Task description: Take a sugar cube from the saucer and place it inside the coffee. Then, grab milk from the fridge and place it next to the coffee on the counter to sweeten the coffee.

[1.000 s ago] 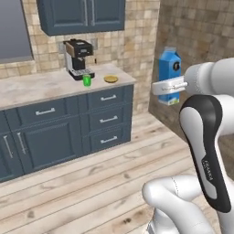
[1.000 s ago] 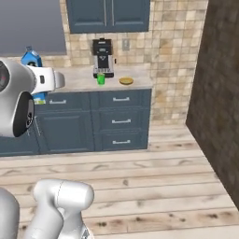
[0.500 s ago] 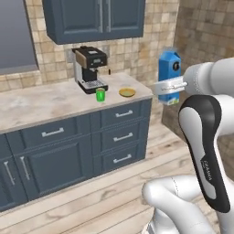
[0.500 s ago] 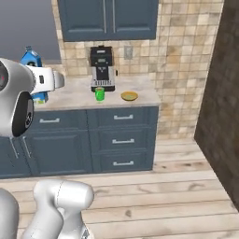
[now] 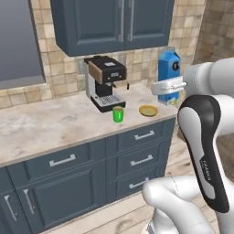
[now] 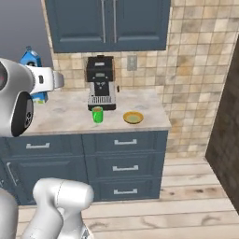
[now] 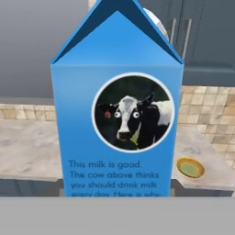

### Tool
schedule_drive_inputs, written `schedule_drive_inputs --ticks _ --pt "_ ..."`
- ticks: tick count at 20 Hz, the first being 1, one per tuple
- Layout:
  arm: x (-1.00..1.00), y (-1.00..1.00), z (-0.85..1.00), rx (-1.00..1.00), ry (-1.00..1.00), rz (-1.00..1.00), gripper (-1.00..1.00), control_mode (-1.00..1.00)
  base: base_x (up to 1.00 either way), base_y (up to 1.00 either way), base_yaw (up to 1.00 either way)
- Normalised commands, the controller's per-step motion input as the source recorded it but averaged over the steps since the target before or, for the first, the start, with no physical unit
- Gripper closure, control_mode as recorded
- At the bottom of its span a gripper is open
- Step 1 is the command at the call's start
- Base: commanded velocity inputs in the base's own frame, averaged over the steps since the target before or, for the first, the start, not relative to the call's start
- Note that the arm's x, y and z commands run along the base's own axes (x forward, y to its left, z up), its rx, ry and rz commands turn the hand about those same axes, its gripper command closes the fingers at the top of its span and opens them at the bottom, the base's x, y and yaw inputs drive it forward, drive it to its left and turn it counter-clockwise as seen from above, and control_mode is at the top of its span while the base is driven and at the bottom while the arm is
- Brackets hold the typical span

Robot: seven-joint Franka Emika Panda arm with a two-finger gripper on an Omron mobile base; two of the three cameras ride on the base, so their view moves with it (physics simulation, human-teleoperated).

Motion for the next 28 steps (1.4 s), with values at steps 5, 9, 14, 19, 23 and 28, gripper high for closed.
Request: schedule_drive_inputs --ticks 5,9,14,19,23,28 --pt "0.0 0.0 0.0 0.0 0.0 0.0 1.0 1.0 0.91 -0.24 0.13" --pt "0.0 0.0 0.0 0.0 0.0 0.0 1.0 1.0 0.35 -0.03 0.04" --pt "0.0 0.04 -0.01 0.0 0.0 0.0 1.0 -1.0 0.0 0.04 0.04" --pt "0.08 0.51 -0.32 -0.02 0.0 -0.17 1.0 -1.0 0.0 0.0 0.0" --pt "0.09 0.81 -0.56 -0.03 0.04 -0.34 1.0 -1.0 0.0 0.0 0.0" --pt "0.17 0.78 -0.57 -0.01 0.07 -0.37 1.0 -1.0 0.0 0.0 0.0"
